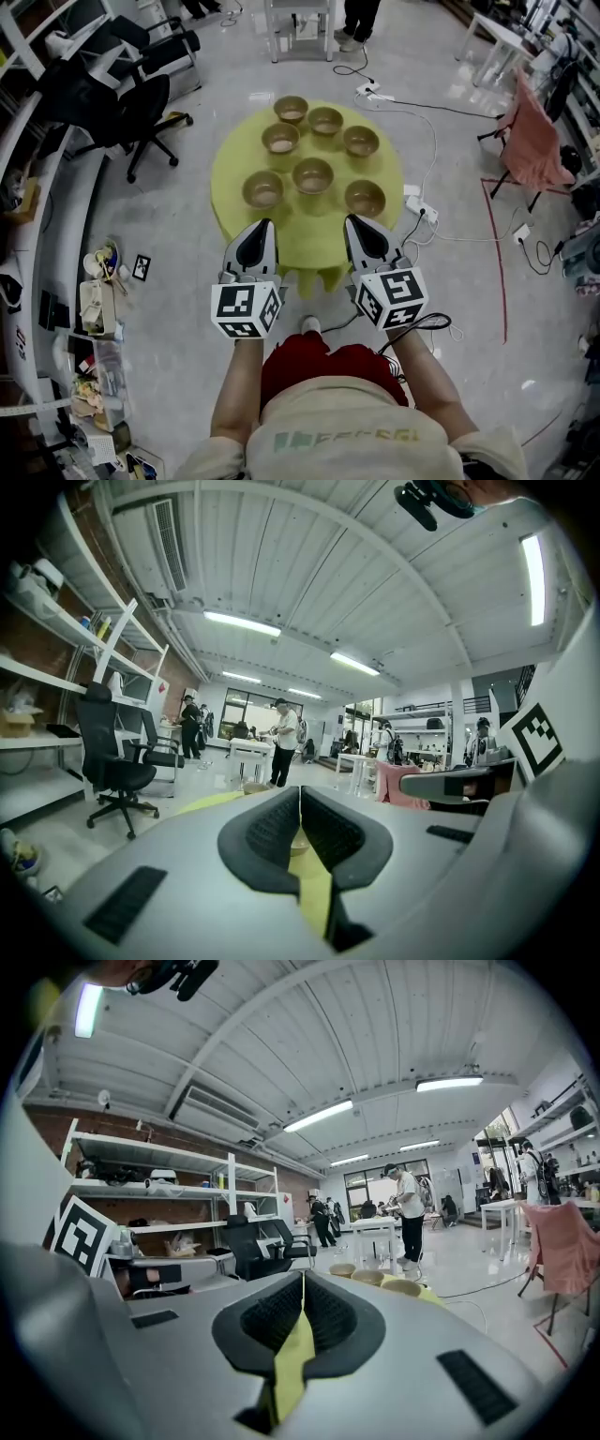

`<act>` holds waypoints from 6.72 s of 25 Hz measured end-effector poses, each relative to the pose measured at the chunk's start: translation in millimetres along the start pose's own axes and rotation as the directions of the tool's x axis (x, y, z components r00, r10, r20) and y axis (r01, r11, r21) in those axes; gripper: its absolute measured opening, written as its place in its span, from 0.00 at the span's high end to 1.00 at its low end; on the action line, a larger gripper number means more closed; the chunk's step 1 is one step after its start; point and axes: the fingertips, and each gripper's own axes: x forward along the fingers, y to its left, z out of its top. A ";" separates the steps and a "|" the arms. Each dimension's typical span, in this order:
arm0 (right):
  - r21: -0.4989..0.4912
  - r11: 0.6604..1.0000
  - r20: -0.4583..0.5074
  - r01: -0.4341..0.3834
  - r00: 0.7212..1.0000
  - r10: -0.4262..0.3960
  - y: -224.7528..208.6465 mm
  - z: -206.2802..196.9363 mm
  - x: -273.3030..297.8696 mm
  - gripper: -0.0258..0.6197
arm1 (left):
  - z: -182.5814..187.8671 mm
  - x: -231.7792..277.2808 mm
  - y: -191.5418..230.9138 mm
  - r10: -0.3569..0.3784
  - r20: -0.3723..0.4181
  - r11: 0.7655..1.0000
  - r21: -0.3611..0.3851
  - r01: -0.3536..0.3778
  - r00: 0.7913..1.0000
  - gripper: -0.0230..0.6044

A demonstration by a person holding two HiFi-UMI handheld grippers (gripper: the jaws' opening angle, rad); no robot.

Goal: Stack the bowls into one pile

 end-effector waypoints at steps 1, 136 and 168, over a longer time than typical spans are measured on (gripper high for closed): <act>0.000 1.000 0.001 0.001 1.000 -0.001 0.8 1.1 3.3 0.90 | 1.1 2.0 4.3 0.002 0.000 1.000 -0.005 -0.002 1.000 0.92; 0.082 0.995 -0.212 -0.057 0.975 0.074 -95.9 -34.9 172.0 0.90 | -42.1 211.2 121.7 0.273 -0.338 0.921 -0.179 -0.346 0.901 0.91; 0.129 0.971 -0.172 0.200 0.969 -0.176 -204.3 -35.6 111.3 0.90 | -43.1 292.2 8.9 0.045 -0.354 0.989 -0.116 -0.092 0.934 0.91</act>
